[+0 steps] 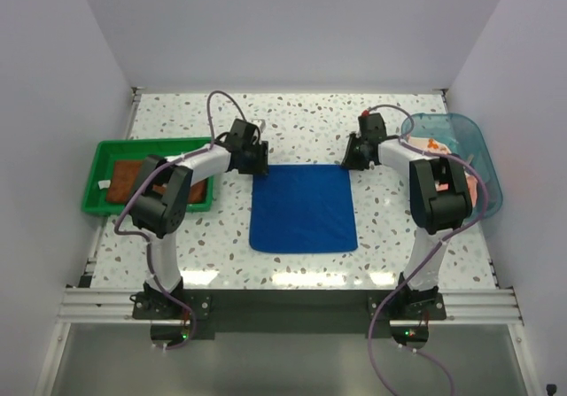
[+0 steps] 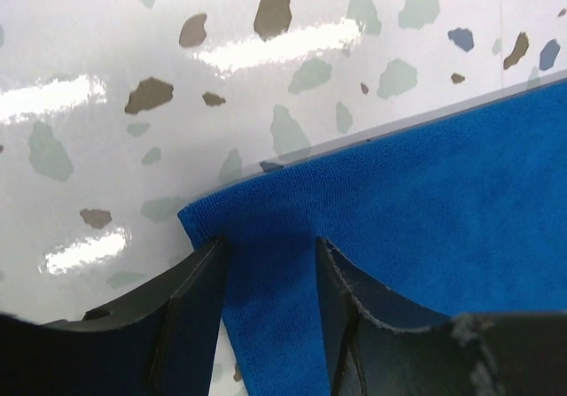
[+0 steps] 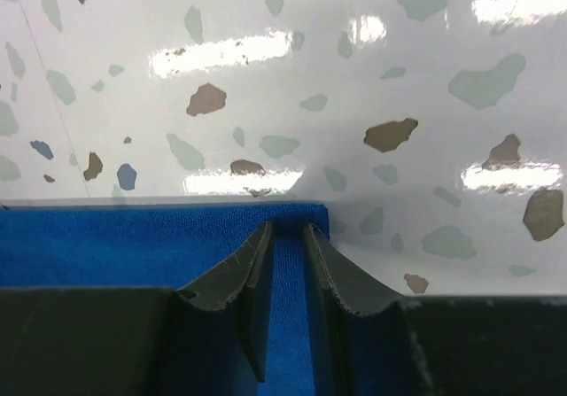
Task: Fold and stack the towels
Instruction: Move the towel to the center of the board
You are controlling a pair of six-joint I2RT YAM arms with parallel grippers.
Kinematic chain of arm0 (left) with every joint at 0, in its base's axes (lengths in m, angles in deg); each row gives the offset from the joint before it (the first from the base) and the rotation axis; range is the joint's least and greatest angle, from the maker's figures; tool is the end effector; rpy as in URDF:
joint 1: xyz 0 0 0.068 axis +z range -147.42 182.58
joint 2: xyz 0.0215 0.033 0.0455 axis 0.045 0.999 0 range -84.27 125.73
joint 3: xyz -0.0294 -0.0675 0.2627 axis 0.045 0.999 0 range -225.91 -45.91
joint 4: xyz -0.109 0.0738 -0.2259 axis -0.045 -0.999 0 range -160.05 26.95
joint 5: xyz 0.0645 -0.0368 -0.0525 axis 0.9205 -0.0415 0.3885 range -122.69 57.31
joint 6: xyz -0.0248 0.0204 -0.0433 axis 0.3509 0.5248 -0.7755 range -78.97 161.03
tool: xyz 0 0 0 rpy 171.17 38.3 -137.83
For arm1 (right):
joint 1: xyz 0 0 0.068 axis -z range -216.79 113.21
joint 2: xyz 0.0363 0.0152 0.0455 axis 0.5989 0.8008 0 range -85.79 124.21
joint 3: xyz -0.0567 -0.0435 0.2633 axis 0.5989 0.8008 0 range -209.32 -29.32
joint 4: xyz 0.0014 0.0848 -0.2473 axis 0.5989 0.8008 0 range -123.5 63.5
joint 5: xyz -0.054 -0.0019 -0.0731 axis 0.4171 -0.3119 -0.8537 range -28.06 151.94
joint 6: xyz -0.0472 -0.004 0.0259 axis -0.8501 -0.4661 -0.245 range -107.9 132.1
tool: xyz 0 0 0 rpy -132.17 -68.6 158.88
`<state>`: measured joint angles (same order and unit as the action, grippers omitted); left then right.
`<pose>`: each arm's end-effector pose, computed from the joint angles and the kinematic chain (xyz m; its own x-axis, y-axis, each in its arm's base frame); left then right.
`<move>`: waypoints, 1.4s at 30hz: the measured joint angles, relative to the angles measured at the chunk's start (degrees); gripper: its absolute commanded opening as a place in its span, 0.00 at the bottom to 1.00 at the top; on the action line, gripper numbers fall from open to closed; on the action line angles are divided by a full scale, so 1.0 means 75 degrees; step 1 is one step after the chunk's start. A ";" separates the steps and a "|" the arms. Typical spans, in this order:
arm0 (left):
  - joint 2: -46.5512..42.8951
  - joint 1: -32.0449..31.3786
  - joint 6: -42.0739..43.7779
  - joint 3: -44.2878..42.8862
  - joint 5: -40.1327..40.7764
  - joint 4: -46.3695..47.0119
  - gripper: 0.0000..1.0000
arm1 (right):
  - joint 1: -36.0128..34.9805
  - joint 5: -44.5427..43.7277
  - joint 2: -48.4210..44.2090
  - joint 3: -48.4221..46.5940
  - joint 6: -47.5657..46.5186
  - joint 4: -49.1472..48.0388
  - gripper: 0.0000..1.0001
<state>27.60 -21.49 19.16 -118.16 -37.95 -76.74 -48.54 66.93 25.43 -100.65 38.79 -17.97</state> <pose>0.3738 -0.1703 0.1607 -0.8495 -0.0268 -0.5270 0.1505 0.9449 -0.2907 0.3950 0.0853 0.1583 -0.8331 0.2838 -0.4748 0.1377 0.9377 0.3189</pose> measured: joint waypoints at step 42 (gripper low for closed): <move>0.1218 0.0592 0.6003 -0.2652 -0.0997 -0.2369 0.81 | 0.0201 0.2413 0.2891 -0.5607 -0.7303 0.5045 0.49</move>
<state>36.74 -17.06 64.19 -138.05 -45.42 -94.51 -47.03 85.03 47.11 -142.71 -15.98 19.87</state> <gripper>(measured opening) 0.820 0.493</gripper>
